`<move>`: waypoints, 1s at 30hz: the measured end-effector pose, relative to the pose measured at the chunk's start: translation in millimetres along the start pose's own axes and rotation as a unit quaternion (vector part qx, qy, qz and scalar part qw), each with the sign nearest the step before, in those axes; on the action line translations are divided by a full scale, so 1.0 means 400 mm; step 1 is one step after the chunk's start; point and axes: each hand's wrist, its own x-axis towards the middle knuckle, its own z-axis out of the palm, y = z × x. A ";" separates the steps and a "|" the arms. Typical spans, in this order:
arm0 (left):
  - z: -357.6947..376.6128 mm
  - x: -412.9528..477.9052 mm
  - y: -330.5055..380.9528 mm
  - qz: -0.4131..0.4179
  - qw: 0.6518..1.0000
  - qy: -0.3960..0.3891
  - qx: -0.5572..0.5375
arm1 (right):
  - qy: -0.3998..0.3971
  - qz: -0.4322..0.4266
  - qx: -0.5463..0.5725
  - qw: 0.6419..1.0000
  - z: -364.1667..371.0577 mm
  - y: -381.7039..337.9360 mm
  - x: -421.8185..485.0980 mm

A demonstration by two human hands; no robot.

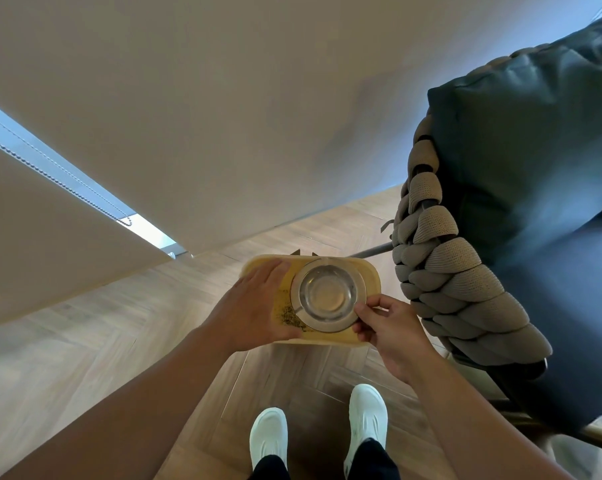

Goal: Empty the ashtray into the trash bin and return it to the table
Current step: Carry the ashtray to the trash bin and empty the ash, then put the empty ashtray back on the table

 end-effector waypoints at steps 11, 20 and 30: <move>-0.021 -0.016 0.023 -0.005 0.994 0.047 -0.096 | -0.009 -0.082 -0.099 0.992 0.044 -0.031 -0.022; -0.124 -0.149 0.108 0.023 0.992 0.058 -0.113 | -0.038 -0.161 -0.287 0.943 0.061 -0.091 -0.184; -0.328 -0.358 0.343 0.079 0.992 0.043 -0.089 | -0.038 -0.282 -0.290 0.914 0.057 -0.226 -0.638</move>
